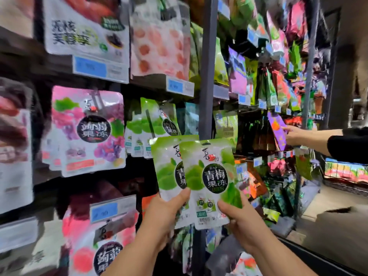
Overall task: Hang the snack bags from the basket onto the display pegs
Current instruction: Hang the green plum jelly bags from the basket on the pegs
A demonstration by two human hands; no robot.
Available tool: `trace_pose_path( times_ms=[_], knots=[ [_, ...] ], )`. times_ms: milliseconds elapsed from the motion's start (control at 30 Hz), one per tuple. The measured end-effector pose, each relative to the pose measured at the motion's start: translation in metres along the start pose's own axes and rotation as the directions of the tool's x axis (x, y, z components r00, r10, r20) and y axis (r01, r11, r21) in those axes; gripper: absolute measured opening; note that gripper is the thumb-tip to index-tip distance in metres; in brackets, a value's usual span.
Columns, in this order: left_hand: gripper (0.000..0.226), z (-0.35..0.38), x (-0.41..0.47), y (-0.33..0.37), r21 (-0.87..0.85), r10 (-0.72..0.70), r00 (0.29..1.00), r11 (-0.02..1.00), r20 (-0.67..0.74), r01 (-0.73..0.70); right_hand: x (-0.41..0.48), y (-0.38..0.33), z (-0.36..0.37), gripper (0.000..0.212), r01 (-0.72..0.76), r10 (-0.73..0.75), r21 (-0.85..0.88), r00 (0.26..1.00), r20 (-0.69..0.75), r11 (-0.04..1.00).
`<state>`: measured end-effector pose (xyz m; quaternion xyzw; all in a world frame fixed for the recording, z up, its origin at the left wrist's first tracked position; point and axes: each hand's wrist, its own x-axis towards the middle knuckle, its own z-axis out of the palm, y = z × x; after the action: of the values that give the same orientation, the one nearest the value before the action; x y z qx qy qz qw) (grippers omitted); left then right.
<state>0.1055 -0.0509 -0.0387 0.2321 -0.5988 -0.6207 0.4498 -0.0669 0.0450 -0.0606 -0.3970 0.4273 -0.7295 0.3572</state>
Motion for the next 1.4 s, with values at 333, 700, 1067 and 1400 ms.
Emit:
trace_pose_path(
  times_ms=[333, 700, 1067, 1400],
  knots=[
    [0.016, -0.038, 0.019, 0.059, 0.100, 0.130, 0.979, 0.988, -0.159, -0.115, 0.076, -0.024, 0.065, 0.062, 0.100, -0.100, 0.102, 0.995, -0.008, 0.990],
    [0.017, -0.063, 0.021, 0.088, 0.374, 0.244, 0.938, 0.917, -0.247, -0.140, 0.125, -0.042, 0.099, 0.048, 0.152, -0.149, 0.119, 0.988, -0.030, 0.981],
    [0.008, -0.074, 0.015, 0.097, 0.408, 0.295, 0.909, 0.899, -0.294, -0.160, 0.146, -0.047, 0.109, 0.031, 0.104, -0.099, 0.095, 0.993, -0.058, 0.990],
    [0.005, -0.074, 0.017, 0.092, 0.393, 0.348, 0.890, 0.893, -0.293, -0.219, 0.160, -0.050, 0.119, 0.020, 0.037, -0.036, 0.006, 0.995, -0.095, 0.999]
  ],
)
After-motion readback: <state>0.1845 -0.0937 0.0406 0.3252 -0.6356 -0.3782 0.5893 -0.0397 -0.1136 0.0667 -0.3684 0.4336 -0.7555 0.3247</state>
